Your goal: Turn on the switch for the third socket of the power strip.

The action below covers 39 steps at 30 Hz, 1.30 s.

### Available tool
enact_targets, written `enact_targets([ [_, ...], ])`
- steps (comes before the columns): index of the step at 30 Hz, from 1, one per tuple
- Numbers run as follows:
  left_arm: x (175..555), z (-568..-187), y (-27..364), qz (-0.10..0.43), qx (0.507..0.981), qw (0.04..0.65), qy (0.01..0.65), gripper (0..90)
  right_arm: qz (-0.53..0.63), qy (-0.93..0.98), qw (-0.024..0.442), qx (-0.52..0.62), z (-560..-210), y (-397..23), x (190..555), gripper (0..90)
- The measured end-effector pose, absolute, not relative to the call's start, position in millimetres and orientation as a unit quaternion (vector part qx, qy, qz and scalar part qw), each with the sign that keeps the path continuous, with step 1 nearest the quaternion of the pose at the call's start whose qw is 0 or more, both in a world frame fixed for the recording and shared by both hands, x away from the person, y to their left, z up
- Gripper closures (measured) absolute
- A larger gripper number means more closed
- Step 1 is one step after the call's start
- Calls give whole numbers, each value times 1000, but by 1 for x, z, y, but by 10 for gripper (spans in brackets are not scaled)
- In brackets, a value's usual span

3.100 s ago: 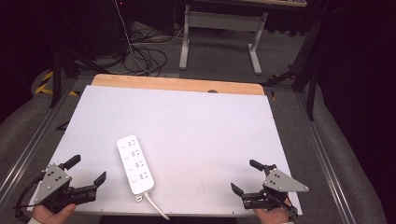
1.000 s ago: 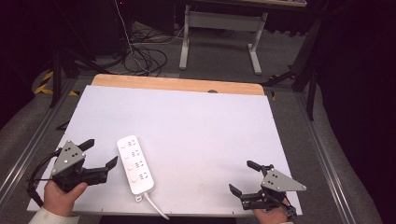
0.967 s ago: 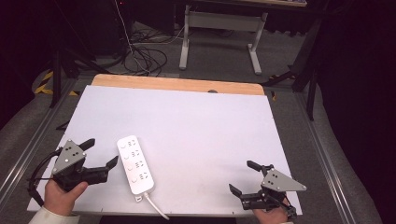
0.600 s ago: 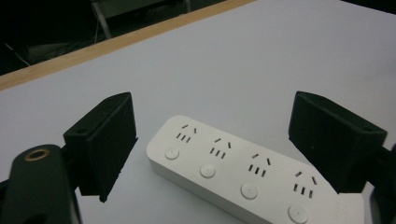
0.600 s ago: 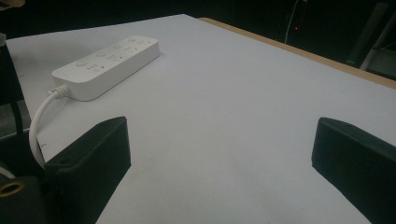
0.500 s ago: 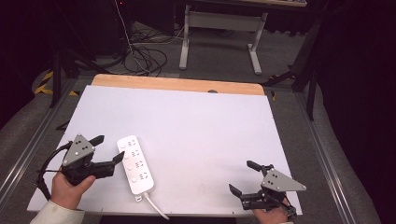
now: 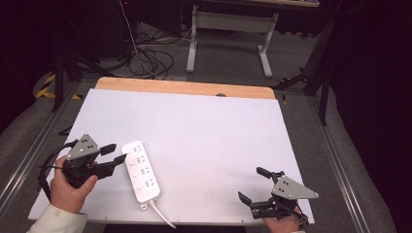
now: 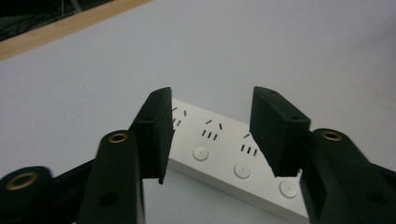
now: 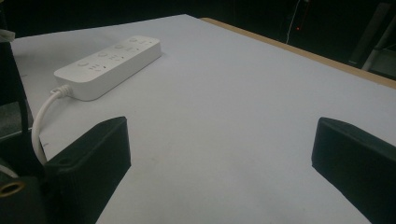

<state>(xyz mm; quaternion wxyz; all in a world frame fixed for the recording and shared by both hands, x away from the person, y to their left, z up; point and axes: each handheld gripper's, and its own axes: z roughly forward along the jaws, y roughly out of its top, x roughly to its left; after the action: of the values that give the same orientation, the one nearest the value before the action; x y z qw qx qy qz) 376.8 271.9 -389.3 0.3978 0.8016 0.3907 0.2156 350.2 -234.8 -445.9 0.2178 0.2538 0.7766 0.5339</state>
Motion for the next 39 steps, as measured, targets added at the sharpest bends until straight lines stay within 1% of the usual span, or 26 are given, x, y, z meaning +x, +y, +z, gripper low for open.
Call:
enact_targets([
  [3, 383, -391, 273, 204, 803, 392, 401, 647, 534, 777, 216, 254, -446, -235, 350, 49],
  [4, 385, -391, 273, 206, 804, 388, 401, 647, 534, 777, 216, 254, -446, -235, 350, 49],
  [5, 387, -391, 273, 202, 806, 385, 402, 709, 533, 778, 216, 254, -446, -235, 351, 49],
  [8, 391, -393, 273, 189, 809, 378, 407, 797, 533, 778, 217, 254, -446, -235, 351, 50],
  [10, 394, -394, 272, 187, 812, 373, 408, 834, 533, 777, 216, 254, -446, -235, 351, 50],
  [12, 396, -395, 271, 170, 821, 374, 397, 864, 533, 778, 215, 253, -446, -235, 351, 50],
  [13, 397, -396, 270, 167, 825, 369, 393, 864, 533, 778, 215, 253, -446, -235, 351, 50],
  [14, 398, -397, 268, 166, 829, 363, 392, 894, 533, 778, 215, 253, -446, -235, 351, 50],
  [27, 416, -410, 255, 127, 858, 297, 399, 899, 533, 779, 213, 252, -446, -236, 351, 50],
  [31, 420, -416, 250, 121, 869, 272, 396, 898, 533, 779, 210, 253, -446, -235, 351, 52],
  [39, 428, -424, 243, 115, 876, 245, 399, 898, 535, 779, 211, 251, -446, -236, 351, 52],
])
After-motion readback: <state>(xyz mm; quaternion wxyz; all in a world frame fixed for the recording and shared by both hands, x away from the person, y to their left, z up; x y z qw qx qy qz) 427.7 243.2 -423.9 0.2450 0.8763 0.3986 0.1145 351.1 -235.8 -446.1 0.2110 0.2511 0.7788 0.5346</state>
